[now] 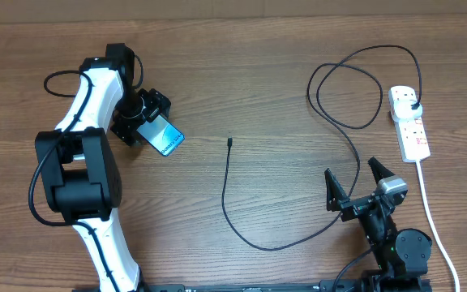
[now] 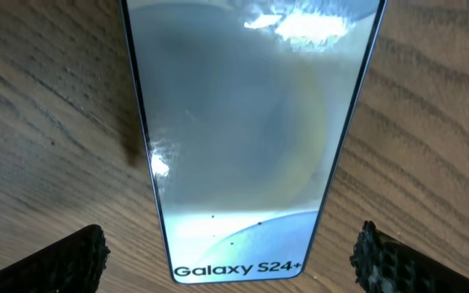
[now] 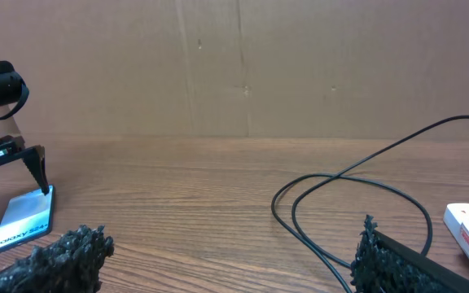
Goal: Plug charger to phone and switch on socket
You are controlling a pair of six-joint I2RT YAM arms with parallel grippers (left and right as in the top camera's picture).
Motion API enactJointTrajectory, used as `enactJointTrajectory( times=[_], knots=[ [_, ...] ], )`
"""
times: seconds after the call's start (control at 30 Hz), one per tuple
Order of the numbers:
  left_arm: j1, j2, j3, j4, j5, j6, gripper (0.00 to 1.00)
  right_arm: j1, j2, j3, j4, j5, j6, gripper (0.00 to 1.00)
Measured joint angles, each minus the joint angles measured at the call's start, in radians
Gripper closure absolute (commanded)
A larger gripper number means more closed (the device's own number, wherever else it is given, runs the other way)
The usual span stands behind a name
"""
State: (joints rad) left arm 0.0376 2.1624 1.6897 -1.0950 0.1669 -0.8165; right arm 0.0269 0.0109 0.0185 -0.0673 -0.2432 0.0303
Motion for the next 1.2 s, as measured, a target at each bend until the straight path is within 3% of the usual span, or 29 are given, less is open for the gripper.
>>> enactJointTrajectory(
  times=[1.2],
  knots=[
    [-0.032, 0.001, -0.023, 0.044, -0.008, -0.001, 0.00, 0.000, 0.000, 0.000, 0.000, 0.000, 0.000, 0.00]
  ],
)
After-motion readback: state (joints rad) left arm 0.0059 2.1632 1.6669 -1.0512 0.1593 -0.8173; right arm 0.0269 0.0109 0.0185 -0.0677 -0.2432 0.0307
